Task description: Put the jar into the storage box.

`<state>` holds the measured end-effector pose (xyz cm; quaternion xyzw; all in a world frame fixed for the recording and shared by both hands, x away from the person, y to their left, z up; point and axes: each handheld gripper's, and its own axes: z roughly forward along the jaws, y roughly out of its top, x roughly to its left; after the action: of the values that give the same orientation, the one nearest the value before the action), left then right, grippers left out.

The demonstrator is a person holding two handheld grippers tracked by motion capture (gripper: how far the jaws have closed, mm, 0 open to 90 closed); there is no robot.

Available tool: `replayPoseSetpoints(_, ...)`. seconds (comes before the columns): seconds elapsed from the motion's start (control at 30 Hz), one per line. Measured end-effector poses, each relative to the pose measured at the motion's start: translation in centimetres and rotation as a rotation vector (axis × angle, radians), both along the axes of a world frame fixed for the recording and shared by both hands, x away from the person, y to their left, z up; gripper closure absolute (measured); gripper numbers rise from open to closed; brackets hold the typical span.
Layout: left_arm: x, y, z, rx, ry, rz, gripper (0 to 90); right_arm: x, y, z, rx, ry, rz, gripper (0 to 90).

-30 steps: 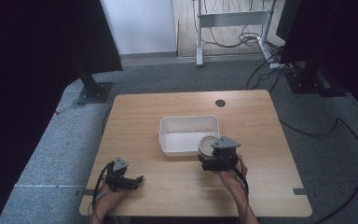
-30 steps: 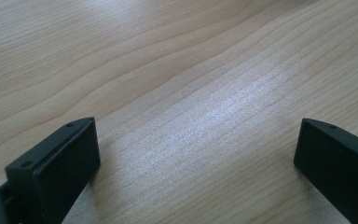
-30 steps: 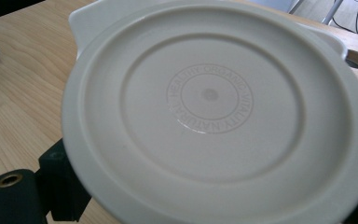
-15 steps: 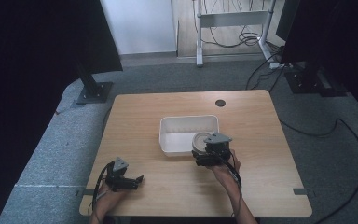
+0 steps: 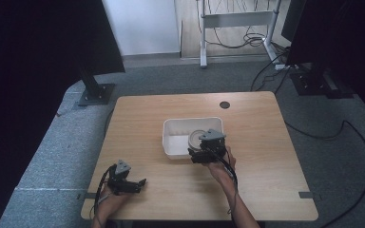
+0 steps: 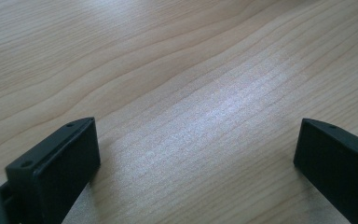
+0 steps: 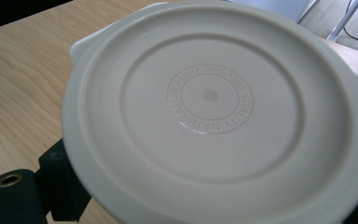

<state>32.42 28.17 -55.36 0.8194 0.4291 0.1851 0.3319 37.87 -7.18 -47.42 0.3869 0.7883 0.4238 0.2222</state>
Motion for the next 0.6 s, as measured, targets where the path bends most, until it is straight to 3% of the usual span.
replayPoseSetpoints(0.6,0.0,0.0,0.0,0.000,0.001,0.000,0.0,2.7,2.5,-1.0,-0.020,-0.004,0.002,9.4)
